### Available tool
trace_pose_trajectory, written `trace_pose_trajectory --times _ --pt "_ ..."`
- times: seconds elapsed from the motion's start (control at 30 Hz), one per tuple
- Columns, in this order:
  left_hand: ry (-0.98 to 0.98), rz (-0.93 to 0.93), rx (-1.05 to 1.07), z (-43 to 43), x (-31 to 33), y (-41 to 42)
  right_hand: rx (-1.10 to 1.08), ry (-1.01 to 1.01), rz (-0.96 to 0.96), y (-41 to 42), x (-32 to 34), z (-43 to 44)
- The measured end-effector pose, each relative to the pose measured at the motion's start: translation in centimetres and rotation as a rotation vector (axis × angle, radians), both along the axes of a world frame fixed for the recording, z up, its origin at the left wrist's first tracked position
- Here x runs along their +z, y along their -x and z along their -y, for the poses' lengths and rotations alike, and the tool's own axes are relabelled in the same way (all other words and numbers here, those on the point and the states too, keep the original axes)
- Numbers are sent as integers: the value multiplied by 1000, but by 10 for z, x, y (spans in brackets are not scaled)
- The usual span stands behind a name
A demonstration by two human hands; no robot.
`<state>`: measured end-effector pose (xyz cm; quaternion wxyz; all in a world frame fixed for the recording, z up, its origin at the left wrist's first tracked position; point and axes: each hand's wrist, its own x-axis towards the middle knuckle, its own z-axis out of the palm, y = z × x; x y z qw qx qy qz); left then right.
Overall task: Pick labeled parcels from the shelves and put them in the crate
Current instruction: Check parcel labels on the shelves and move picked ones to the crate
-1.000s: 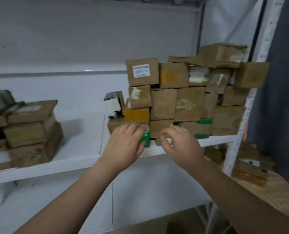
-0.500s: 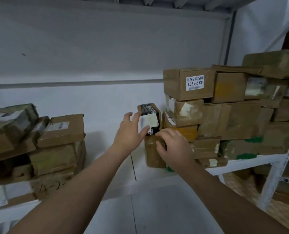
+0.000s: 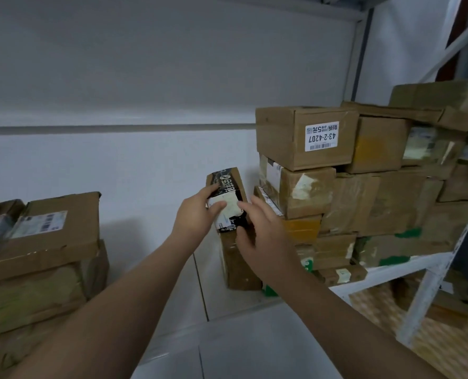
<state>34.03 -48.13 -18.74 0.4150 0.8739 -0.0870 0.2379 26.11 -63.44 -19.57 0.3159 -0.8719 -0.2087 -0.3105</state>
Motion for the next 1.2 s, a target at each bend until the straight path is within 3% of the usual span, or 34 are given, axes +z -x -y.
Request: trace_pose_trajectory --times 0.13,0.3,0.5,0.6,0.67,0.8,0.9,0.97,1.03,1.2 --pt "135 -30 -44 -10 -4 5 -25 96 -101 -23 21 -26" --pt "532 -153 -89 -19 -1 19 -197 229 -202 -57 19 -50" --pt "403 -131 -41 -35 -9 25 -320 175 -36 -79 11 -54" --pt "356 -59 11 -43 -11 33 -152 104 170 -77 6 -52" --pt "394 -17 56 -47 -15 44 38 -45 230 -65 2 -52" --pt "657 -37 72 -52 -24 72 379 -488 -67 -38 3 -53" --pt "998 -152 -121 -46 -20 92 566 -739 -278 -22 6 -52" --pt "1144 -173 -259 -39 -13 100 615 -810 -318 -16 9 -52" --pt "1154 -122 -282 -34 -5 105 604 -838 -339 -13 12 -51" --pt "885 1 -120 -40 8 106 535 -791 -552 -13 12 -42"
